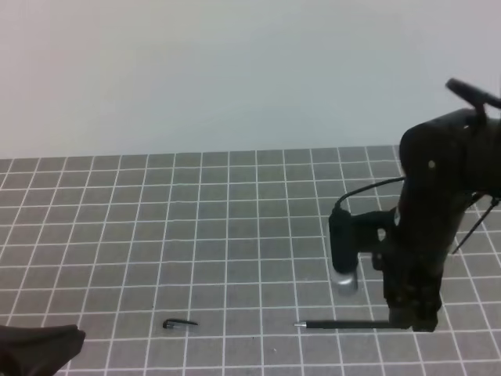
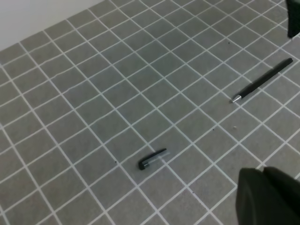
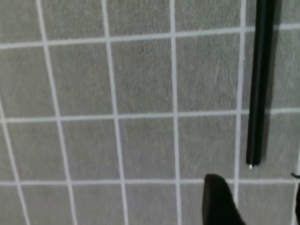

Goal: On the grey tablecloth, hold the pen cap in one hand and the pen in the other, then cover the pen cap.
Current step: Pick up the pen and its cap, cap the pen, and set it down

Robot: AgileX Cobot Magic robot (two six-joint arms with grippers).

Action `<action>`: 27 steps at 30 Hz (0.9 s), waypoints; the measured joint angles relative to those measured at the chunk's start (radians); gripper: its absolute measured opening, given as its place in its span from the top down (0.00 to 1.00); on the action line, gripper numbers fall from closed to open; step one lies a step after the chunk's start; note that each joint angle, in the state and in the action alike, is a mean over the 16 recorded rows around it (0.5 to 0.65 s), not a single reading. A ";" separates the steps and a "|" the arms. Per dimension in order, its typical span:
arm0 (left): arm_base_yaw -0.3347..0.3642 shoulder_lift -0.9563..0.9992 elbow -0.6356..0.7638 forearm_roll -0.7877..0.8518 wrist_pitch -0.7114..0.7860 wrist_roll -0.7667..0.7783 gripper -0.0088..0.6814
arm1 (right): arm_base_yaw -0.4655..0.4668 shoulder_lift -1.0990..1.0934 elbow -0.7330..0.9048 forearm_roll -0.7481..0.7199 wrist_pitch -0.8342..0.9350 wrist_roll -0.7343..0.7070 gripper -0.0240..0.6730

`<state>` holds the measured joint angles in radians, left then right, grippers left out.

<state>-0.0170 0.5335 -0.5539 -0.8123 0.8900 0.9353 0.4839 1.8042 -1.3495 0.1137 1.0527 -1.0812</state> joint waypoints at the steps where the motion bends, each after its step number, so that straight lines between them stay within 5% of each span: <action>1: 0.000 0.000 0.000 0.000 0.000 0.000 0.99 | 0.007 0.014 -0.001 -0.017 -0.006 -0.005 0.46; 27: 0.000 0.000 0.000 -0.001 0.039 0.004 0.99 | 0.023 0.185 -0.007 -0.084 -0.117 -0.047 0.46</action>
<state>-0.0170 0.5335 -0.5539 -0.8133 0.9285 0.9392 0.5065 1.9889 -1.3560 0.0295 0.9357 -1.1282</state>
